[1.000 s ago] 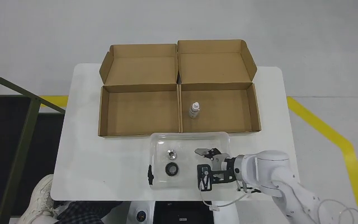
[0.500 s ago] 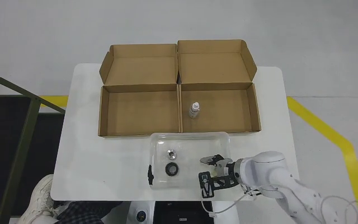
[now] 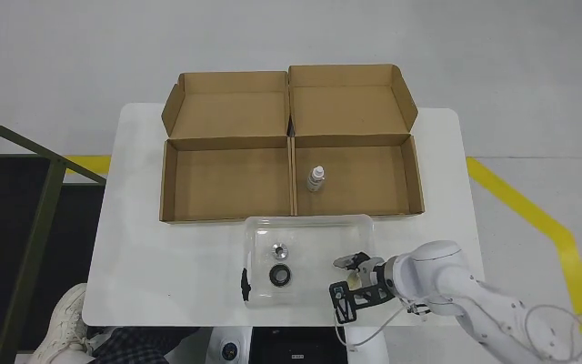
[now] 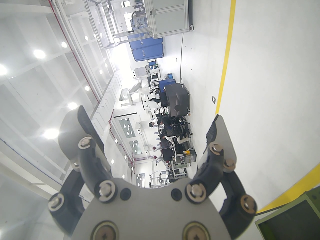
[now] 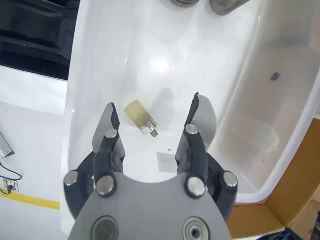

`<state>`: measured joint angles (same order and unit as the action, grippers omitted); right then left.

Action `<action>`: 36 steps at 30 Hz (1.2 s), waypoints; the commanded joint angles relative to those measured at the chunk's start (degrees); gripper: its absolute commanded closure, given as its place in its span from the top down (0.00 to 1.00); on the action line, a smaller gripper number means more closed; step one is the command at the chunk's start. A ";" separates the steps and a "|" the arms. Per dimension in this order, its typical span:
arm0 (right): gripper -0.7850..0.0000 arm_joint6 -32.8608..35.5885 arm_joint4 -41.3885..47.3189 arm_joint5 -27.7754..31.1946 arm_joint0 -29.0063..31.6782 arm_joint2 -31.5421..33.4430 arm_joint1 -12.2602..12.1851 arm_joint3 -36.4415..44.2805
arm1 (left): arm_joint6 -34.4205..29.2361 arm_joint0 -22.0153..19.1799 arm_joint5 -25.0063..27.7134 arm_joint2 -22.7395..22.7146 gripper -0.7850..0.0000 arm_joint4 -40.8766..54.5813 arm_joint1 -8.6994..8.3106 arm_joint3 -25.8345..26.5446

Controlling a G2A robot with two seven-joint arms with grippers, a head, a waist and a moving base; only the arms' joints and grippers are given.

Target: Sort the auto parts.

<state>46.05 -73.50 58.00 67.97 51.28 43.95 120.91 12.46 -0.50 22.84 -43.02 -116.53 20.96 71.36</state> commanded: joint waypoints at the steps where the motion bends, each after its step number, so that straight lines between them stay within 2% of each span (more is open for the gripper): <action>1: 0.61 -0.38 -0.28 0.00 -1.13 -1.34 -0.40 -0.46 | 0.00 0.00 0.00 0.00 1.00 0.00 0.00 0.00; 21: 0.58 -4.52 -5.02 0.00 -8.44 -10.42 -1.63 -3.89 | 0.00 0.00 0.00 0.00 1.00 0.00 0.00 0.00; 31: 0.69 -6.68 -7.98 -1.35 -10.33 -11.22 -0.96 -4.66 | 0.00 0.00 0.00 0.00 1.00 0.00 0.00 0.00; 36: 0.70 -7.88 -9.53 -3.09 -10.30 -10.96 -0.72 -4.67 | 0.00 0.00 0.00 0.00 1.00 0.00 0.00 0.00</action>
<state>38.16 -83.06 54.90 57.66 40.31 43.23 116.24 12.46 -0.50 22.84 -43.02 -116.53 20.96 71.36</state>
